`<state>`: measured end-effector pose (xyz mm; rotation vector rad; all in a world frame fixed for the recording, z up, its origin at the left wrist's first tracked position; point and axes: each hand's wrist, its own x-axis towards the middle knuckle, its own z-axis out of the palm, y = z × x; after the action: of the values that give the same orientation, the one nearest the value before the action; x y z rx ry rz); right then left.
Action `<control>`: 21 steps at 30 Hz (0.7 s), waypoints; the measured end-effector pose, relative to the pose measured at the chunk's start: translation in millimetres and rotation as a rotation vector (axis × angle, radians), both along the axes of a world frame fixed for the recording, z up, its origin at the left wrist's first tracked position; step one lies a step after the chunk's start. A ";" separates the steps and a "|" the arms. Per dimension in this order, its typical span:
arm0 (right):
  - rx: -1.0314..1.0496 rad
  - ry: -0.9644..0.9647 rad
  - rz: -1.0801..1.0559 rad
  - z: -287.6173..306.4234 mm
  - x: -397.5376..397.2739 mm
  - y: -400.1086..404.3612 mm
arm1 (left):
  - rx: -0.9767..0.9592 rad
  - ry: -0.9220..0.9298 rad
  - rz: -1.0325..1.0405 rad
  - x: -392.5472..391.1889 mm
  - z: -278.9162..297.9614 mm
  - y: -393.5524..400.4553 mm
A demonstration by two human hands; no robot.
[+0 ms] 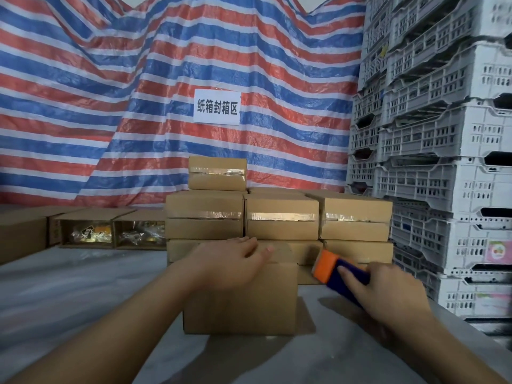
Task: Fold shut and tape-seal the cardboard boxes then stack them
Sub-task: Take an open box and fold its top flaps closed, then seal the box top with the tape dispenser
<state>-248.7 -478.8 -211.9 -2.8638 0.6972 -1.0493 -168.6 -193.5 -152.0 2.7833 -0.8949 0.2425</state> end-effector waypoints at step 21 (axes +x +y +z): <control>0.958 0.156 1.055 147.7 91.3 97.8 | -1.403 0.770 -0.002 24.0 28.4 27.5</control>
<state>-157.4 -381.0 -64.2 -1.9360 -0.3000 -0.2046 -144.6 -166.1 -123.6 1.3447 -0.2700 -0.1687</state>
